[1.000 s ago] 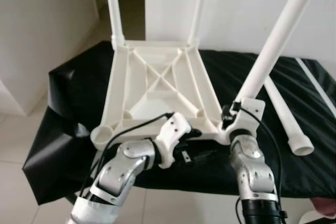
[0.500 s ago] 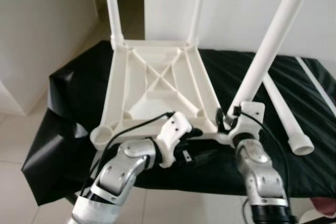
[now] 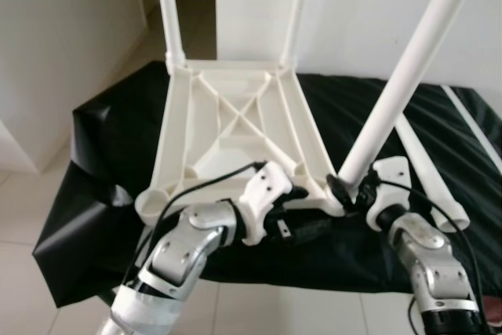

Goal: Building children table

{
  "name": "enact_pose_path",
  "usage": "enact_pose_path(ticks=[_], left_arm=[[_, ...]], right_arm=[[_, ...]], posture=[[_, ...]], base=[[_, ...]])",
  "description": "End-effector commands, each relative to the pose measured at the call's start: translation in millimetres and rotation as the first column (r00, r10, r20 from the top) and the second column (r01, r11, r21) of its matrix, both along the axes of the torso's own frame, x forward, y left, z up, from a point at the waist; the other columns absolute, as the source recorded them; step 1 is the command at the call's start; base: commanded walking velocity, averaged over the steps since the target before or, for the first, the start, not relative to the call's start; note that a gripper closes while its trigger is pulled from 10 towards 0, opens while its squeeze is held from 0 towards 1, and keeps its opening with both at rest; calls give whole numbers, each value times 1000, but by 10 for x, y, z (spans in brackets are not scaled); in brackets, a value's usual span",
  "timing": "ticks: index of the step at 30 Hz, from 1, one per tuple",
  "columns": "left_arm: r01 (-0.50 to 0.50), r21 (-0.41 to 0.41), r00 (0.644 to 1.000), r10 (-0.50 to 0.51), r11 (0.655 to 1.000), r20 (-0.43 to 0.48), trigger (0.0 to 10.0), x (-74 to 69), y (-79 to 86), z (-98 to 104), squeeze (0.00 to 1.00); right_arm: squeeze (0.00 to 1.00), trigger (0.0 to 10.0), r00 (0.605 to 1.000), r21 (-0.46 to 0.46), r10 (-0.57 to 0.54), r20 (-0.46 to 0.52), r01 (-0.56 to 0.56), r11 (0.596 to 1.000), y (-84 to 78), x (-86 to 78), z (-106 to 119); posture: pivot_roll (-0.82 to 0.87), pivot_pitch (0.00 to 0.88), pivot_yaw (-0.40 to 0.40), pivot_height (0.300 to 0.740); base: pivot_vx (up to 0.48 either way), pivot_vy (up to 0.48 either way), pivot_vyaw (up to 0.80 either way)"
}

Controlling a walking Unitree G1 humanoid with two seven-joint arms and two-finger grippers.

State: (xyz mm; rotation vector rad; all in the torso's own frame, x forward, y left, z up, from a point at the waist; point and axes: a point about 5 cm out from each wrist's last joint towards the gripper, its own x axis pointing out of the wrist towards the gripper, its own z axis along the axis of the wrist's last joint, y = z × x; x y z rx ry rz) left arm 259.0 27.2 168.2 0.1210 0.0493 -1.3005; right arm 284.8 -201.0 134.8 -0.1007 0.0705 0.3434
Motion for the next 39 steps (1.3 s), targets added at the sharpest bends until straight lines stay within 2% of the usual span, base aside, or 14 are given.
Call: enact_pose_path(ticks=[1, 7, 14, 15, 18, 19, 24, 31, 32, 33, 34, 36, 38, 39], left_arm=[[21, -5, 999, -21, 1000, 27, 10000, 17, -46, 66, 0], [20, -19, 999, -20, 1000, 36, 10000, 32, -66, 115, 0], [-3, -20, 999, 3, 1000, 35, 10000, 33, -33, 116, 0], [-10, -20, 999, 11, 1000, 33, 10000, 30, -23, 115, 0], [-18, -20, 999, 19, 1000, 30, 10000, 26, -11, 113, 0], [-21, -20, 999, 21, 1000, 28, 10000, 17, -7, 110, 0], [-22, -25, 1000, 22, 999, 17, 10000, -8, -11, 104, 0], [-16, -12, 1000, 16, 1000, 6, 10000, -15, -4, 82, 0], [-13, -11, 1000, 13, 1000, 7, 10000, -12, 2, 87, 0], [-10, -14, 1000, 11, 1000, 8, 10000, -11, 6, 93, 0], [-9, -15, 1000, 9, 1000, 9, 10000, -11, 9, 98, 0], [-23, -8, 1000, 23, 1000, 17, 10000, 24, 12, 93, 0], [-23, -8, 1000, 23, 1000, 17, 10000, 24, 12, 93, 0], [-37, -16, 999, 37, 999, 17, 10000, 55, 10, 101, 0]], right_arm=[[0, 10000, 997, -14, 74, 12, -74, 997, 31, 40, 19], [0, 10000, 981, -49, 195, 26, -193, 980, 102, 195, 98], [0, 10000, 963, -79, 271, 12, -269, 960, 160, 264, 84], [0, 1255, 961, -86, 275, 2, -274, 958, 155, 268, 60], [0, 1255, 959, -91, 283, -9, -283, 955, 142, 273, 30], [0, 0, 959, -89, 283, -16, -283, 955, 127, 267, 13], [0, 0, 958, -89, 284, -26, -285, 954, 64, 250, -39], [0, 0, 976, -49, 211, -50, -213, 976, -52, 169, -155], [0, 1176, 979, -52, 196, -50, -198, 979, -63, 163, -162], [0, 1176, 981, -55, 188, -50, -190, 980, -68, 161, -165], [0, 10000, 982, -58, 183, -48, -186, 981, -72, 162, -166], [0, 10000, 997, -51, 52, -56, -55, 997, -119, 187, -184], [0, 10000, 997, -51, 52, -56, -55, 997, -119, 187, -184], [0, 10000, 998, -40, 7, -56, -9, 999, -109, 194, -182]], posture=[[45, 0, -64, 740], [51, 0, -68, 740], [75, 0, -76, 740], [86, 0, -81, 740], [86, 0, -81, 740], [93, 0, -78, 740], [95, 0, -74, 740], [81, 0, -50, 740], [80, 0, -48, 740], [80, 0, -48, 740], [80, 0, -48, 740], [56, 0, -43, 740], [56, 0, -43, 740], [56, 0, -43, 740]], base=[[0, 0, 0], [0, 0, 0], [0, 0, 0], [0, 0, 0], [0, 0, 0], [0, 0, 0], [0, 0, 0], [0, 0, 0], [0, 0, 0], [0, 0, 0], [0, 0, 0], [0, 0, 0], [0, 0, 0], [0, 0, 0]])
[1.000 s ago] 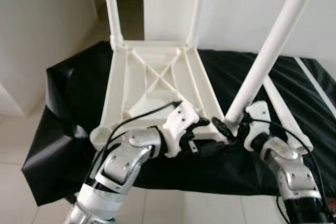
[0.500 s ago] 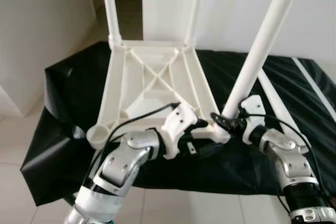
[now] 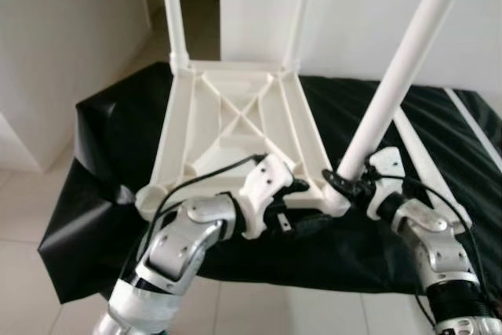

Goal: Building children table

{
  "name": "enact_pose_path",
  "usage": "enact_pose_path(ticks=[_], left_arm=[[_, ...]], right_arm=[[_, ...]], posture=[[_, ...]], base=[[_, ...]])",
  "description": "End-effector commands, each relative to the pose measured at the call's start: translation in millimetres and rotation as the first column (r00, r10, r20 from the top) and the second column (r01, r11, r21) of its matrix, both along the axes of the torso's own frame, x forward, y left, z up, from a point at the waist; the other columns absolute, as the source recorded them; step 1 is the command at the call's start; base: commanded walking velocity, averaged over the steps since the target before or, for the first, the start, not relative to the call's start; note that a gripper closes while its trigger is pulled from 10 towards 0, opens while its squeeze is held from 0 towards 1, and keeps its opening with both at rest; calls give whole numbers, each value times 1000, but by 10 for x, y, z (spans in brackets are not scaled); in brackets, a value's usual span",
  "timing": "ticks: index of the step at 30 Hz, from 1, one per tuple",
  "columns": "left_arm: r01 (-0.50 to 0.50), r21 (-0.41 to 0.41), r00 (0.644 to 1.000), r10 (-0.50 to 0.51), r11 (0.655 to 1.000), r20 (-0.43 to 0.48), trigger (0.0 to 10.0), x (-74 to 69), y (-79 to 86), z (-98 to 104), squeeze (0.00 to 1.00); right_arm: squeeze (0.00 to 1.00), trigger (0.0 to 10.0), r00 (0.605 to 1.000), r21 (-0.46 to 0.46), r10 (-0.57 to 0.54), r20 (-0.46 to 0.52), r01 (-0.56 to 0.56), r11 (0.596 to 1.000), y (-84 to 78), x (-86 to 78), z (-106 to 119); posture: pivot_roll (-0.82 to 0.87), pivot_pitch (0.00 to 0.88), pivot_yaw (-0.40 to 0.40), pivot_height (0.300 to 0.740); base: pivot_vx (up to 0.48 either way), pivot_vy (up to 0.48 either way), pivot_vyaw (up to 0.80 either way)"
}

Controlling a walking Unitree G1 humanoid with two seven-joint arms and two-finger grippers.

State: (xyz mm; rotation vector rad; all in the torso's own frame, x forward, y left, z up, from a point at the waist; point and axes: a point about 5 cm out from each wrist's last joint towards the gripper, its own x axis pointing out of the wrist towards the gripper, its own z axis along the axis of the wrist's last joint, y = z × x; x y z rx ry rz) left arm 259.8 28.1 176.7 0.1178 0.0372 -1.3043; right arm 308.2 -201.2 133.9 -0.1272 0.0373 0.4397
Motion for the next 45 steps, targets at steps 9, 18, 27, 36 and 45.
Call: enact_pose_path(ticks=[9, 18, 27, 36, 45], left_arm=[[-70, -100, 998, 70, 993, -3, 10000, 79, -73, 74, 0], [-58, -105, 998, 59, 993, 1, 10000, 63, -51, 67, 0], [-65, -105, 998, 64, 992, -14, 10000, 3, -66, 23, 0], [-40, -85, 999, 39, 996, -4, 10000, 35, -53, 22, 0], [15, -55, 1000, -14, 998, 11, 10000, 1, -74, 32, 0]], right_arm=[[0, 10000, 905, 159, -386, -179, 413, 897, 55, -101, -161], [0, 10000, 753, 112, -631, -188, 654, 748, 216, -192, -170], [0, 10000, 739, 181, -651, -172, 674, 716, 355, -184, -42], [1000, 10000, 752, 153, -650, -106, 659, 737, 198, -211, 13], [1000, 10000, 839, 134, -542, -46, 543, 829, 33, -202, 92]], posture=[[16, 0, -43, 740], [40, 0, -70, 740], [44, 0, -80, 740], [14, 0, -57, 740], [-5, 0, -15, 740]], base=[[0, 0, 0], [0, 0, 0], [0, 0, 0], [0, 0, 0], [0, 0, 0]])
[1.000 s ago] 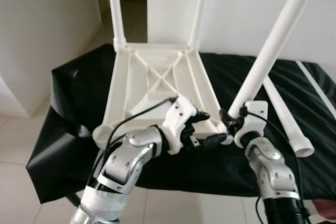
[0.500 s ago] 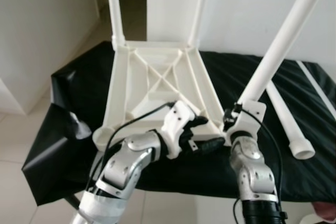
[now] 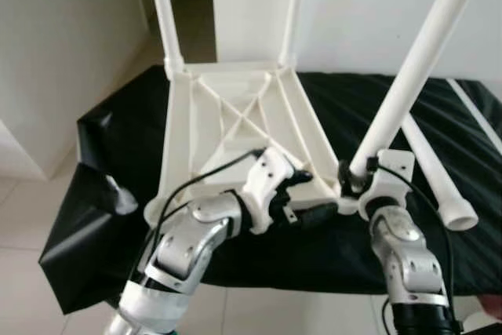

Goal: Building children table

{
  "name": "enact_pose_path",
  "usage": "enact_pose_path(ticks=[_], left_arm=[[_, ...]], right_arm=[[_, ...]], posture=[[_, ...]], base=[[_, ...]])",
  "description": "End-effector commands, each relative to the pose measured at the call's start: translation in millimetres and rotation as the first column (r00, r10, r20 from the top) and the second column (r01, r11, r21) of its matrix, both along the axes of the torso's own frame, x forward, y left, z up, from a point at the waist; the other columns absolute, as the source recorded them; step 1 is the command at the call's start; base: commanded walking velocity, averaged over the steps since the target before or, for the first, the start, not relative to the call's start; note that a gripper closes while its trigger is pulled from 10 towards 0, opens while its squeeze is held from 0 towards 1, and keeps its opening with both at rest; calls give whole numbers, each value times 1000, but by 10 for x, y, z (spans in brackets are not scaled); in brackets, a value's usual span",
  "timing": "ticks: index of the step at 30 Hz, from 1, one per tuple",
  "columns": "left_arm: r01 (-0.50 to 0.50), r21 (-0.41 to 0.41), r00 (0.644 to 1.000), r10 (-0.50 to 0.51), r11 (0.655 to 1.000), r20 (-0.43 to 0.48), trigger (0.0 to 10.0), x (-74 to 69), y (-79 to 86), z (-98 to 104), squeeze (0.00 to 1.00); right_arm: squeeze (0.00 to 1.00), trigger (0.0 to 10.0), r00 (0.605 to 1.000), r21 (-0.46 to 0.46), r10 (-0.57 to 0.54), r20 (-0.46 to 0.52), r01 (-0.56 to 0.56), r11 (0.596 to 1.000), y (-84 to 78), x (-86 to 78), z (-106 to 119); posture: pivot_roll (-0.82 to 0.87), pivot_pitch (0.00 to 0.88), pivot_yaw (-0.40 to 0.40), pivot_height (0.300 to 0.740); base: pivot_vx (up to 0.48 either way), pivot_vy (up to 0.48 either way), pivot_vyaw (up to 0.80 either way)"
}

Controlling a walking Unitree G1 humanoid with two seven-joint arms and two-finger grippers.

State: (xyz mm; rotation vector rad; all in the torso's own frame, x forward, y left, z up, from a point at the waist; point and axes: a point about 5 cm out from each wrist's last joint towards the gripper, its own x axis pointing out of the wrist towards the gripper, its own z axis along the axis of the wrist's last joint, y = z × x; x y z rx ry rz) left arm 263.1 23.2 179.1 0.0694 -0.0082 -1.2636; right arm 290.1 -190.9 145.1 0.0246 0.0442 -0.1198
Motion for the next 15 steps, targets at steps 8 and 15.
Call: enact_pose_path(ticks=[8, 15], left_arm=[[40, 17, 999, -40, 999, 5, 10000, 25, 11, 1, 0], [52, 30, 998, -53, 998, 32, 10000, -4, -75, -21, 0]], right_arm=[[631, 10000, 993, -13, 117, -9, -117, 993, -134, 10, -24], [0, 10000, 944, -110, 329, 2, -327, 939, -111, 54, 66]], posture=[[-9, 0, -21, 740], [-2, 0, -27, 740]], base=[[0, 0, 0], [0, 0, 0]])
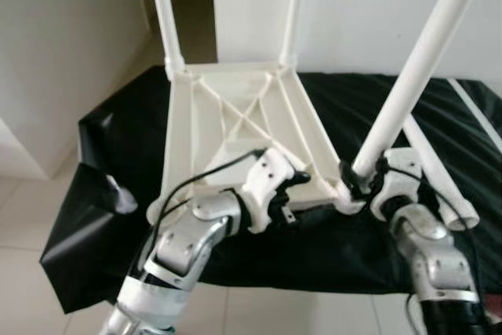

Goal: Building children table

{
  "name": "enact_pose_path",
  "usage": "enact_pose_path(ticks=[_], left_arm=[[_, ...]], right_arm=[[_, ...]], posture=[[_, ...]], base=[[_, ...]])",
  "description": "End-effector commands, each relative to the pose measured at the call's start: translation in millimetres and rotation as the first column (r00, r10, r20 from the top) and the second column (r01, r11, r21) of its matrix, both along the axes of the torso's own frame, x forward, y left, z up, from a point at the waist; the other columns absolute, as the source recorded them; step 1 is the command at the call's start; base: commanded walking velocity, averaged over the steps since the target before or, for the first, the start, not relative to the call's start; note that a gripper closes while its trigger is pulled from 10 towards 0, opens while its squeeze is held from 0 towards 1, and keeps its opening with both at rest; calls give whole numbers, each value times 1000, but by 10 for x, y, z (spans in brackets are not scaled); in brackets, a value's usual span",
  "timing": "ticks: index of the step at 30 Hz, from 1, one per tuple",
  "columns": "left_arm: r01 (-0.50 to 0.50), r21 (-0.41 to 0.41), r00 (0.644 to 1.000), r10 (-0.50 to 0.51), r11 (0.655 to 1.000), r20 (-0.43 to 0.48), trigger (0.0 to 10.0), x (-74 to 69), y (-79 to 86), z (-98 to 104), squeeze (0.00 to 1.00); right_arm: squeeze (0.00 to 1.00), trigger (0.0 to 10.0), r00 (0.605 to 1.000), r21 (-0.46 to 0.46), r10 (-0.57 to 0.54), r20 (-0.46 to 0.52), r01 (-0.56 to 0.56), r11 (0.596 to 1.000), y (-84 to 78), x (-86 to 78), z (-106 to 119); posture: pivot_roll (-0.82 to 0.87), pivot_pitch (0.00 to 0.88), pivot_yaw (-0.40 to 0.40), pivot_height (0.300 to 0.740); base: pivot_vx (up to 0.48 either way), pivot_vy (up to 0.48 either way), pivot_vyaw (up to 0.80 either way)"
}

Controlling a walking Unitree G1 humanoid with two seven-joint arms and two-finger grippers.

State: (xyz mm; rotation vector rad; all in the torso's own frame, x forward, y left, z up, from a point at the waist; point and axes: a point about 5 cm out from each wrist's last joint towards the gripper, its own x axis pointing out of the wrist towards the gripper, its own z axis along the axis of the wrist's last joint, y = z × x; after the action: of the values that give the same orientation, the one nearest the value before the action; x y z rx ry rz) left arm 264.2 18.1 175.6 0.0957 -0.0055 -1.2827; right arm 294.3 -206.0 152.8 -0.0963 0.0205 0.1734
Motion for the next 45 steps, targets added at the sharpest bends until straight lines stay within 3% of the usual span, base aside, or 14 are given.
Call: enact_pose_path(ticks=[1, 9, 11, 12, 13, 14, 16, 17, 19, 32, 33, 34, 35, 45], left_arm=[[35, 8, 999, -35, 999, 22, 10000, -17, -29, 14, 0], [60, -34, 998, -61, 998, -4, 10000, -20, -38, 93, 0], [67, -25, 998, -67, 997, 7, 10000, -29, -45, 87, 0], [47, 53, 999, -48, 997, 14, 10000, -11, 1, -18, 0], [47, 53, 999, -48, 997, 14, 10000, -11, 1, -18, 0], [43, 74, 999, -44, 996, 12, 10000, -1, 26, -48, 0], [43, 74, 999, -44, 996, 12, 10000, -1, 26, -48, 0], [45, 76, 999, -46, 996, 18, 10000, 4, 22, -44, 0], [42, 81, 999, -44, 996, 21, 10000, 22, 21, -44, 0], [25, 30, 1000, -26, 999, 15, 10000, 71, 51, 74, 0], [21, 30, 1000, -22, 999, 16, 10000, 80, 57, 76, 0], [21, 30, 1000, -22, 999, 16, 10000, 80, 57, 76, 0], [14, 34, 1000, -15, 999, 17, 10000, 93, 65, 70, 0], [-51, 125, 999, 48, 991, 25, 10000, 171, 95, -64, 0]], right_arm=[[0, 10000, 999, 3, 49, -2, -49, 999, 41, 14, -10], [0, 10000, 988, -55, 156, -20, -156, 986, 35, 124, -9], [0, 10000, 986, -54, 165, -22, -166, 985, 26, 132, -9], [0, 10000, 971, -77, 236, -47, -239, 968, 14, 184, -14], [0, 10000, 971, -77, 236, -47, -239, 968, 14, 184, -14], [0, 3765, 957, -104, 281, -70, -287, 952, 8, 223, -21], [0, 3765, 957, -104, 281, -70, -287, 952, 8, 223, -21], [0, 627, 954, -113, 290, -78, -297, 948, 6, 238, -25], [0, 0, 953, -122, 294, -81, -302, 946, 6, 257, -31], [0, 0, 951, -66, 296, -89, -302, 951, 19, 256, -103], [0, 8667, 955, -53, 284, -85, -289, 956, 18, 266, -96], [0, 8667, 955, -53, 284, -85, -289, 956, 18, 266, -96], [0, 10000, 959, -44, 274, -76, -278, 960, 21, 275, -82], [0, 10000, 999, 21, -20, -50, 21, 1000, 121, 241, -90]], posture=[[-2, 0, -27, 740], [4, 0, -33, 740], [7, 0, -34, 740], [33, 0, -37, 740], [33, 0, -37, 740], [35, 0, -38, 740], [35, 0, -38, 740], [36, 0, -38, 740], [44, 0, -38, 740], [44, 0, -38, 740], [44, 0, -38, 740], [44, 0, -38, 740], [32, 0, -33, 740], [32, 0, -34, 740]], base=[[0, 0, 0], [0, 0, 0], [0, 0, 0], [0, 0, 0], [0, 0, 0], [0, 0, 0], [0, 0, 0], [0, 0, 0], [0, 0, 0], [0, 0, 0], [0, 0, 0], [0, 0, 0], [0, 0, 0], [0, 0, 0]])
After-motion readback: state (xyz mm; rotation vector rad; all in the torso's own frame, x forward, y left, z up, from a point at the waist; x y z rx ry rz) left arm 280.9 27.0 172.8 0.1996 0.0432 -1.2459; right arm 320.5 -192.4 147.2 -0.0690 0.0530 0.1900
